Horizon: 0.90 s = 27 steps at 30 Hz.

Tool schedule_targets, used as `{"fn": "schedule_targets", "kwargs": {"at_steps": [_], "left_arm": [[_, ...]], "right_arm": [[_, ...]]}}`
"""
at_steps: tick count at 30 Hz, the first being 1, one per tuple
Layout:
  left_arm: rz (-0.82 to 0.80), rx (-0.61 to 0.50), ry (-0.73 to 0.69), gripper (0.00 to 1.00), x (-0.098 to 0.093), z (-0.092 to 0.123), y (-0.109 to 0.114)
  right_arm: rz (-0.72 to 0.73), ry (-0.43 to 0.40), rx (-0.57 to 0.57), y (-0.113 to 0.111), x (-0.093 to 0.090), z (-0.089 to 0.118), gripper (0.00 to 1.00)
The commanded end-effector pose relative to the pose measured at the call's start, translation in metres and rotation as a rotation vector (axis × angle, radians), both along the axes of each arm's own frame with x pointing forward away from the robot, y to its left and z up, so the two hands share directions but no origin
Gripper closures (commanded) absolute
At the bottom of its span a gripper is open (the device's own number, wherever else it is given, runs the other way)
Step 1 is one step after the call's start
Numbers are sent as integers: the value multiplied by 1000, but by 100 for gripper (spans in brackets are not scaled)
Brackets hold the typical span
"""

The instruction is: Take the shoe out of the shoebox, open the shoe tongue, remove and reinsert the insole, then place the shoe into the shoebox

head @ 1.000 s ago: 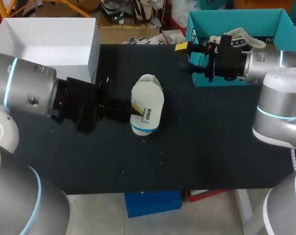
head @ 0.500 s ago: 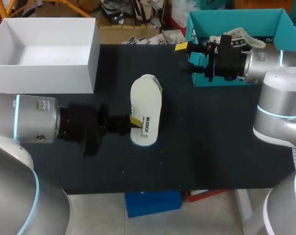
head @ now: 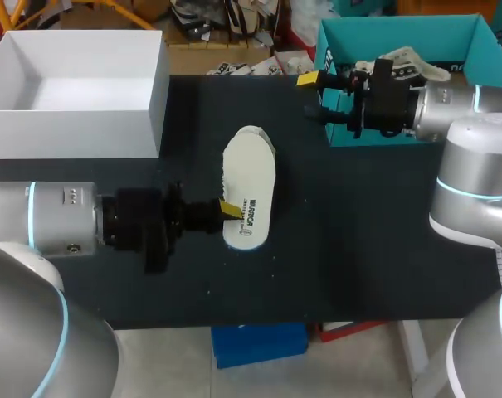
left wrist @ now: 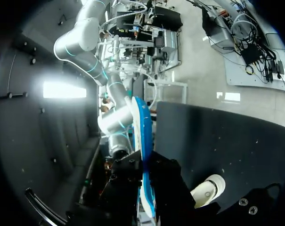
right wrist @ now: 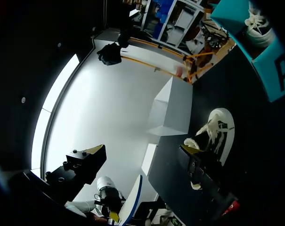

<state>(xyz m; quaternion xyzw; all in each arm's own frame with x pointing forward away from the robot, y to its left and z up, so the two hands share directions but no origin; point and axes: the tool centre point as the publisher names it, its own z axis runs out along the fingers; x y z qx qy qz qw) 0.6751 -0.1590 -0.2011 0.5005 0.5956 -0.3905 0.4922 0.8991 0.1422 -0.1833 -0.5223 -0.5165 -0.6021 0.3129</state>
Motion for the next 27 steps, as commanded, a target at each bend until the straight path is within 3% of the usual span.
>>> {"fn": "schedule_targets", "kwargs": {"at_steps": [1, 11, 20, 27], "left_arm": [[2, 2, -2, 100, 0, 0, -1], [35, -30, -96, 100, 5, -31, 8], [48, -59, -191, 100, 47, -51, 14], [46, -64, -250, 100, 76, -56, 6]], "right_arm": [[-4, 0, 0, 2, 0, 0, 0], [-4, 0, 0, 2, 0, 0, 0], [-4, 0, 0, 2, 0, 0, 0], [-4, 0, 0, 2, 0, 0, 0]]}}
